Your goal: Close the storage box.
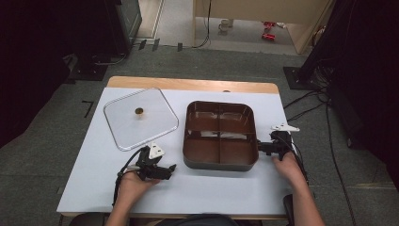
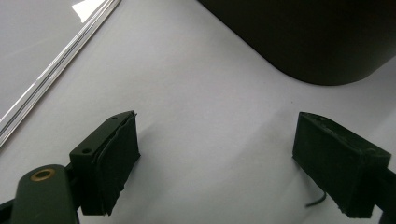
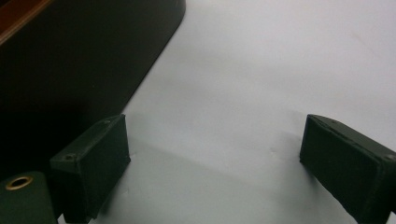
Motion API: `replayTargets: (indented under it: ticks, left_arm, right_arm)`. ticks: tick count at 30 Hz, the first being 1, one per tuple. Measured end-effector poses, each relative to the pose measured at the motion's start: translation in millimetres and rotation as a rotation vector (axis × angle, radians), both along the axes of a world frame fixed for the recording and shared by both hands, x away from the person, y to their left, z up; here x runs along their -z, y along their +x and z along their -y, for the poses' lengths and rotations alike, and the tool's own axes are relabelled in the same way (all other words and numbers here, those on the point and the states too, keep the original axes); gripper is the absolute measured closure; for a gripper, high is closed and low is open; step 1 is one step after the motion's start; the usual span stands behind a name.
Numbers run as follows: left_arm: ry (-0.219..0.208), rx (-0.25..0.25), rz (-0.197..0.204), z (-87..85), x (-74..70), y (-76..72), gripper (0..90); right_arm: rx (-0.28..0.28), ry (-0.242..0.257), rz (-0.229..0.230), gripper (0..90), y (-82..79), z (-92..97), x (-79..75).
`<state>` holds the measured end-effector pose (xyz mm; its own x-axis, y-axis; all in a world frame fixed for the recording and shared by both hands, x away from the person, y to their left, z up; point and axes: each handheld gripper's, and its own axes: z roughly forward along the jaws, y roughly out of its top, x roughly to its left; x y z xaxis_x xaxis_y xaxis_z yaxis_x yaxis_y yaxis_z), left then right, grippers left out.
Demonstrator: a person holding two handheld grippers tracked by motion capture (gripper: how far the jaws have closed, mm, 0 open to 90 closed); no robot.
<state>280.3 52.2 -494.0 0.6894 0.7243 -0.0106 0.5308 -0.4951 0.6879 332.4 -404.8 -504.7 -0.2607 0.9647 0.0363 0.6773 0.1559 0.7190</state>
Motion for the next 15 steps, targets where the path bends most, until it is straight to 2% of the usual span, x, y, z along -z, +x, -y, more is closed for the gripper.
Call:
replayTargets:
  ticks: [1, 2, 3, 4, 9, 11, 15]
  left_arm:
    - [0.003, -0.001, -0.024, 0.5, -2.2, 2.5, 14.9]
    - [0.003, -0.001, -0.024, 0.5, -2.2, 2.5, 15.1]
    - [-0.002, -0.001, -0.057, -0.6, -5.2, 6.2, 15.7]
    - [-0.002, -0.001, -0.057, -0.6, -5.2, 6.2, 15.7]
    - [-0.012, 0.041, -0.132, -4.0, -11.8, 14.0, 17.7]
    - [-0.013, 0.056, -0.134, -6.1, -14.9, 15.1, 24.1]
    - [-0.017, 0.069, -0.108, -11.3, -21.7, 18.4, 25.4]
  right_arm:
    - [0.000, 0.000, 0.000, 7.7, -0.1, 0.0, 0.0]
    - [0.000, 0.000, 0.000, 7.7, -0.1, 0.0, 0.0]
    - [0.000, 0.000, 0.000, 7.7, 0.0, 0.0, 0.0]
    - [0.000, 0.000, 0.000, 7.7, 0.0, 0.0, 0.0]
    - [0.000, 0.000, 0.000, 7.6, 0.0, 0.0, 0.0]
    - [0.000, 0.000, 0.000, 7.7, 0.0, 0.0, 0.0]
    - [0.000, 0.000, 0.000, 7.7, 0.0, 0.0, 0.0]
